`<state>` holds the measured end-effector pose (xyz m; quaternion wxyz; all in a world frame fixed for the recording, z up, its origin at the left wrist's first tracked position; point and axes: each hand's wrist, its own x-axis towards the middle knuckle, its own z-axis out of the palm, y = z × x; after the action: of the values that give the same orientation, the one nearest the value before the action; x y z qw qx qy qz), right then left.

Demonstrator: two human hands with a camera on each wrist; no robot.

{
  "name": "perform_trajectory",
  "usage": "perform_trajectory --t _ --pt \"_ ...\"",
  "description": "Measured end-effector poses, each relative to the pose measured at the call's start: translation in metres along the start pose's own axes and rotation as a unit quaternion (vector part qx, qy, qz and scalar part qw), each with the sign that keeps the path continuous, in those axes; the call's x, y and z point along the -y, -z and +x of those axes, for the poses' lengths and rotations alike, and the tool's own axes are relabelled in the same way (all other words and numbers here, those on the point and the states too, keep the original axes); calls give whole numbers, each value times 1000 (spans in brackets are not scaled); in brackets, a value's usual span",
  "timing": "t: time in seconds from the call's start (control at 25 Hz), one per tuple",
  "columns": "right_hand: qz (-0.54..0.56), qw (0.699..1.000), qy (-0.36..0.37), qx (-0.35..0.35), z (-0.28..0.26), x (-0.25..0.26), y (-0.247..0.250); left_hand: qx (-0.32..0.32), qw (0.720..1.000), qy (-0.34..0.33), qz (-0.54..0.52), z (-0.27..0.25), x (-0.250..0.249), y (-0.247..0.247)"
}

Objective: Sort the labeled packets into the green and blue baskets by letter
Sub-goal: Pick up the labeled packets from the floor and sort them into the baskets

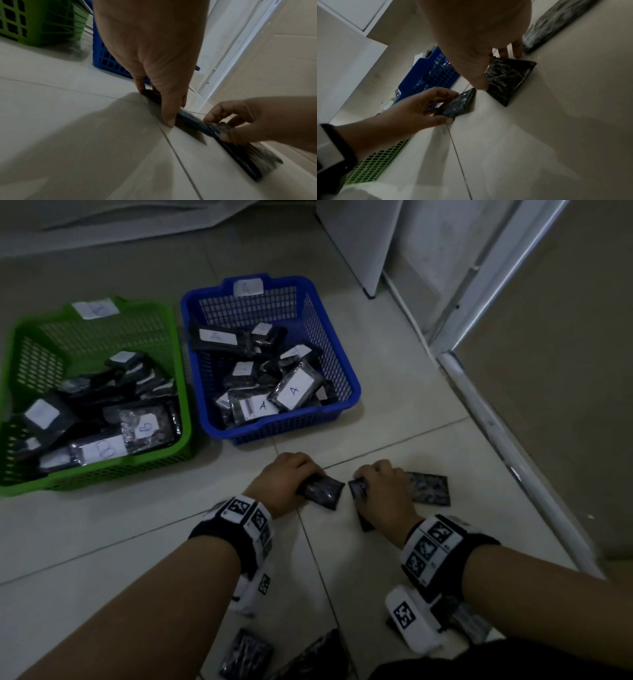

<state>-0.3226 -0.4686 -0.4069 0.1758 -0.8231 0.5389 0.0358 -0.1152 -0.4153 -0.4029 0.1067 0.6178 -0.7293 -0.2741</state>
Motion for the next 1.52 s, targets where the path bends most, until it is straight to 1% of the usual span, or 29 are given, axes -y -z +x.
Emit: perform_trajectory --t 0.04,0.12,0.16,0.2,0.24,0.28,0.32,0.36,0.4,0.44,0.48,0.56,0.68,0.76,0.84,0.92,0.96,1.04,1.12,1.2,1.32,1.4,1.44,1.52 --pt "9 1000 7 19 1 1 2 11 1000 19 -15 1 0 9" --pt "87 994 -14 70 6 2 10 38 995 78 -56 4 -1 27" --pt "141 986 -32 85 11 2 16 54 988 110 -94 4 -1 35" --pt "205 974 -48 83 17 2 22 69 974 139 -163 3 0 42" --pt "293 951 -73 65 23 3 27 79 947 168 -262 2 -2 48" --pt "398 911 -100 44 28 9 35 81 909 195 -359 -1 -5 57" --pt "496 859 -126 27 32 15 44 79 875 207 -431 -2 -8 65" --pt "577 805 -136 15 37 22 54 66 860 202 -464 -3 -10 75" --pt "626 769 -127 6 42 30 65 50 855 191 -480 -4 -11 87" --pt "650 753 -107 -3 46 35 76 25 852 179 -492 -4 -12 99" --pt "658 749 -78 -11 49 42 86 -13 847 174 -502 -5 -11 110" --pt "655 755 -17 -33 56 55 104 -105 829 168 -522 -8 -6 129" --pt "656 752 50 -30 67 67 123 -230 785 159 -553 -18 4 146" --pt "653 752 82 -19 70 74 125 -281 751 157 -577 -25 9 148" --pt "643 761 85 -15 71 80 122 -308 720 154 -602 -30 13 146" --pt "623 777 93 -7 72 88 115 -325 710 162 -603 -33 18 141" --pt "601 793 104 -3 73 92 111 -332 707 170 -600 -34 21 138" --pt "554 822 132 -10 79 101 103 -354 692 185 -601 -36 27 134" --pt "538 832 136 -3 84 112 98 -384 672 195 -603 -41 32 134" --pt "538 831 138 6 88 123 93 -409 660 201 -597 -46 37 136" --pt "544 829 129 19 93 140 87 -427 662 200 -583 -56 46 138" --pt "551 825 121 39 95 156 86 -451 662 205 -562 -63 55 142" --pt "559 819 118 54 95 166 87 -470 656 215 -550 -66 61 144" --pt "575 806 119 78 100 195 86 -521 631 232 -526 -79 76 149"
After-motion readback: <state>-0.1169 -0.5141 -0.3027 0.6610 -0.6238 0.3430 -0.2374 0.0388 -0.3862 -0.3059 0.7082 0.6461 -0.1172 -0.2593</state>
